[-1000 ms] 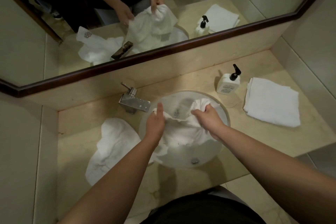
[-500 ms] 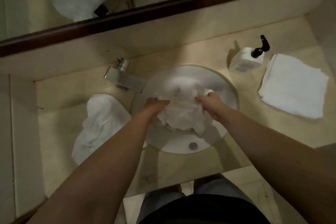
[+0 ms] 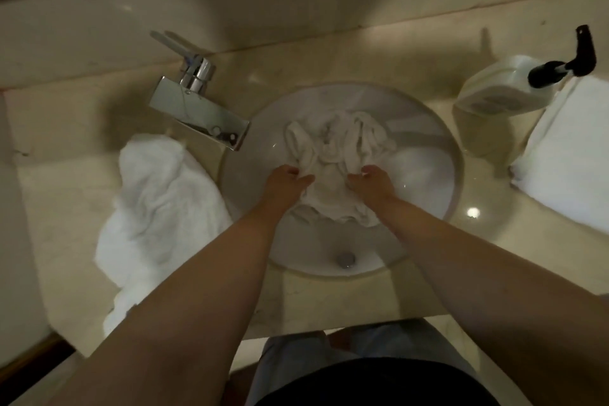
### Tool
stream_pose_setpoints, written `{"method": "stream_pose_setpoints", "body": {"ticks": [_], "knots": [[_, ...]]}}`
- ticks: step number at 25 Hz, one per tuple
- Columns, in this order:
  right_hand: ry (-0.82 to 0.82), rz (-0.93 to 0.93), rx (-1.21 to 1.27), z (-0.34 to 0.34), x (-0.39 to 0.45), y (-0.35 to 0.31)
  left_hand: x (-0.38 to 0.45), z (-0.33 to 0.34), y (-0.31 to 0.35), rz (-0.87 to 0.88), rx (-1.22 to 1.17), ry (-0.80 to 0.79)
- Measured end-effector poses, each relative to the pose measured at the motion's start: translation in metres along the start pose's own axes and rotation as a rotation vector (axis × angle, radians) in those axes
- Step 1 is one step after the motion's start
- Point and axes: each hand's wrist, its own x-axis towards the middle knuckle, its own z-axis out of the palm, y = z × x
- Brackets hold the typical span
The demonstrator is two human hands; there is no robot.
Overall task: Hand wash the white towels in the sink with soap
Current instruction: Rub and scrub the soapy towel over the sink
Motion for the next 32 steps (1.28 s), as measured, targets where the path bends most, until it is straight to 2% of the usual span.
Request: {"method": "stream_pose_setpoints", "body": {"ticks": [6,9,13,16,17,20,23,27,32], "knots": [[0.142,-0.021,-0.149,0.013,0.017,-0.003,0.009,0.016,0.000,0.017,0.009,0.125],[0.081,-0.035,-0.253,0.013,0.023,-0.003,0.009,0.019,0.003,-0.045,-0.073,0.175],[0.078,-0.089,-0.103,0.005,0.006,-0.017,0.002,0.010,0.006,-0.093,-0.305,0.064],[0.059,-0.125,0.238,-0.012,-0.023,-0.021,-0.026,0.000,0.010,-0.187,-0.615,0.033],[0.056,-0.139,0.322,-0.018,-0.036,-0.020,-0.038,-0.004,0.012,-0.199,-0.626,0.028],[0.103,-0.199,0.317,-0.029,-0.066,-0.007,-0.062,-0.014,0.016,-0.199,-0.436,0.123],[0.275,-0.167,0.284,-0.037,-0.095,0.000,-0.097,-0.031,0.022,-0.112,-0.452,0.137],[0.407,-0.165,0.346,-0.053,-0.150,-0.001,-0.138,-0.057,0.017,0.019,-0.575,0.234],[0.427,-0.270,0.585,-0.069,-0.216,-0.015,-0.181,-0.093,0.023,0.321,-0.692,0.300]]}}
